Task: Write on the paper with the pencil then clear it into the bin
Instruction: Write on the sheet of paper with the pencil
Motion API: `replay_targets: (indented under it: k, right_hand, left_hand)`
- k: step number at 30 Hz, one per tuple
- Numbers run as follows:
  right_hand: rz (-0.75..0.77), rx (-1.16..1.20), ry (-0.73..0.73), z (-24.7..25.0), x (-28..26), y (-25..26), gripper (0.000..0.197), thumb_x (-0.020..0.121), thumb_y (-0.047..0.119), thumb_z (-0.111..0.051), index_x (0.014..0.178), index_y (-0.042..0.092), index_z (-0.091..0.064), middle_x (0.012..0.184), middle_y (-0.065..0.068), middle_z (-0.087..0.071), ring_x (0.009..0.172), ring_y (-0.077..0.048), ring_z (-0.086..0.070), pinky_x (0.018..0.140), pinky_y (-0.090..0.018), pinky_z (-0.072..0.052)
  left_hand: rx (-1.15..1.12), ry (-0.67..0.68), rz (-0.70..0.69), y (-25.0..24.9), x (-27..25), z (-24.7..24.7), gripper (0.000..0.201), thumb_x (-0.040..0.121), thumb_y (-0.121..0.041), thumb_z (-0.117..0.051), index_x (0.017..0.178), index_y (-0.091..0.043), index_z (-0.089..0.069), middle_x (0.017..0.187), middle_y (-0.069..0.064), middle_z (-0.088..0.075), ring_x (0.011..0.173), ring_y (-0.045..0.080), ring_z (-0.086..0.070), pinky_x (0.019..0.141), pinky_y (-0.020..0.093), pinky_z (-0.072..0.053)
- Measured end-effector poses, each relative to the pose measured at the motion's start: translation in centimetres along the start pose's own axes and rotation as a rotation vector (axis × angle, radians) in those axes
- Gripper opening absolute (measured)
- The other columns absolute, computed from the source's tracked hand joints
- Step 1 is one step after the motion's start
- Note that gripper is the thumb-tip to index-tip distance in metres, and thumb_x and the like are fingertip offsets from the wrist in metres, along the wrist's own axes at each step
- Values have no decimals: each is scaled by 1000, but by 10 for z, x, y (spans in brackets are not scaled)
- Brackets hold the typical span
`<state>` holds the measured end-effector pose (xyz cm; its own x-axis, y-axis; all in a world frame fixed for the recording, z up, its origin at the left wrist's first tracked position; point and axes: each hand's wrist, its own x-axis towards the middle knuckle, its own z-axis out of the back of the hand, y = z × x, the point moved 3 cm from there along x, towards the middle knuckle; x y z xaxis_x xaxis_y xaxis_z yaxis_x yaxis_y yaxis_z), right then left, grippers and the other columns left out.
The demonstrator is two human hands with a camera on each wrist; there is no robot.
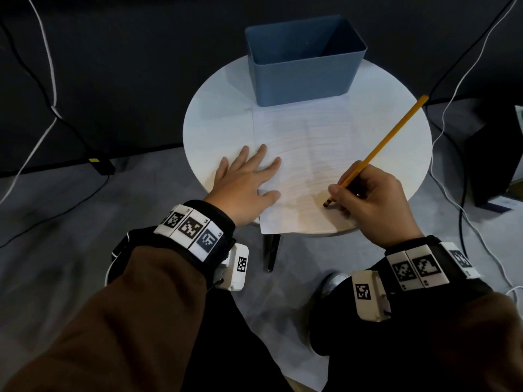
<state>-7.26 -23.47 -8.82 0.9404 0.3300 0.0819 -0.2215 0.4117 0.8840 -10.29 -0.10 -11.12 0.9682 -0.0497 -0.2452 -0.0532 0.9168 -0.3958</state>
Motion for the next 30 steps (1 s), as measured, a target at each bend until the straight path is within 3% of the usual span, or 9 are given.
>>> replay_targets:
  k: [4,8,12,16,20,25,30]
  right_hand:
    - [56,-31,8,-2,-2,4,14,93,13,-72,83,11,-63,69,4,-67,64,-12,-68,62,-24,-52]
    - [114,-85,41,-6,-4,7,12,92,17,-74,83,14,-66,74,1,-68,71,-17,-68,66,-34,-56]
    - [173,-141,79,-8,-6,12,16,91,13,-75,79,12,-64,68,5,-66,66,-10,-67,60,-20,-50]
    - [187,-198,20,0,-4,10,20,89,9,-75,76,13,-61,63,6,-64,61,-11,-66,58,-24,-51]
    - [200,-172,11,-1,-5,14,18,89,9,-76,77,12,-63,65,11,-65,65,-6,-66,59,-13,-47]
    - [216,-220,63,-6,-5,15,21,89,9,-76,74,13,-61,60,11,-60,60,-5,-62,57,-9,-40]
    - [191,-203,-2,4,-3,12,22,88,7,-76,74,13,-61,63,11,-64,63,-2,-67,59,-12,-47]
  left_hand:
    - [-5,8,-8,1,-1,0,74,94,-58,-50,155,-48,-9,164,-17,14,150,9,22,120,42,16]
    - [3,12,-12,2,0,-2,79,91,-65,-51,155,-49,-8,164,-18,16,149,10,24,120,43,18]
    - [24,17,-13,2,2,-4,81,90,-68,-49,155,-49,-6,164,-17,18,149,12,25,119,45,18]
    - [17,35,-26,3,1,-4,84,88,-72,-49,155,-50,-4,163,-18,20,148,12,28,119,46,19]
    - [36,49,-21,3,2,-4,85,87,-73,-48,154,-51,-1,162,-18,22,147,12,29,119,47,19]
    - [34,61,-18,2,2,-4,87,86,-74,-49,154,-51,-1,162,-19,22,148,12,28,119,46,18]
    - [9,61,-27,3,1,-2,87,86,-73,-51,154,-51,-2,162,-19,21,147,12,29,119,46,18]
